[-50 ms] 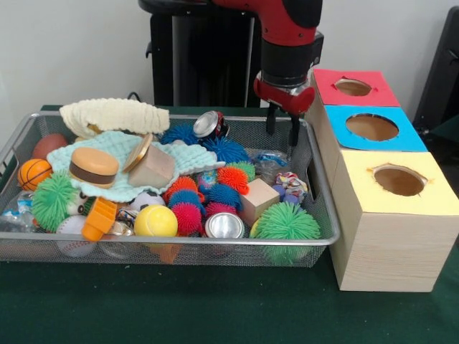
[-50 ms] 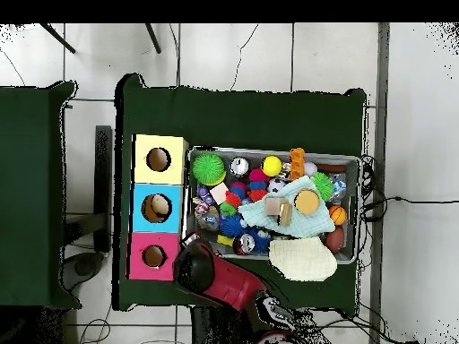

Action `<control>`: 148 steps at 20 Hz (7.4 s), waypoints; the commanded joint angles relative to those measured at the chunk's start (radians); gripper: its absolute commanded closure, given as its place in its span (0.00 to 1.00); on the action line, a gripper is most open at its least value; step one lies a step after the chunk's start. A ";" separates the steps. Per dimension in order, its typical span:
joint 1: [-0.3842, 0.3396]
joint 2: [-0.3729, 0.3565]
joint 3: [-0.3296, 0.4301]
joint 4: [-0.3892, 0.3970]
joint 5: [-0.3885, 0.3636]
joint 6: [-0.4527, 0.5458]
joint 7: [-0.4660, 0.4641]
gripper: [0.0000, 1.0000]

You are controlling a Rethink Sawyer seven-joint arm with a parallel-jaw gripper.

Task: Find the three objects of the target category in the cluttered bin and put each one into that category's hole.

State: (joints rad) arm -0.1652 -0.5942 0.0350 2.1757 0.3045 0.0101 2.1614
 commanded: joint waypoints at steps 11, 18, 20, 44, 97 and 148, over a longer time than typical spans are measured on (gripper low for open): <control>0.015 -0.077 -0.084 -0.218 -0.020 0.357 0.072 0.00; 0.017 -0.032 -0.098 -0.292 -0.012 0.387 0.090 0.00; 0.023 -0.022 -0.105 -0.302 -0.013 0.378 0.095 0.00; 0.061 0.065 -0.097 -0.295 -0.022 0.224 0.115 0.00; -0.182 0.163 0.138 -0.335 -0.418 0.059 0.047 1.00; -0.129 -0.063 0.115 -0.100 -0.346 0.108 0.145 0.00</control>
State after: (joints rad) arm -0.3040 -0.7010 0.1080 2.0521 -0.0698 0.1400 2.1614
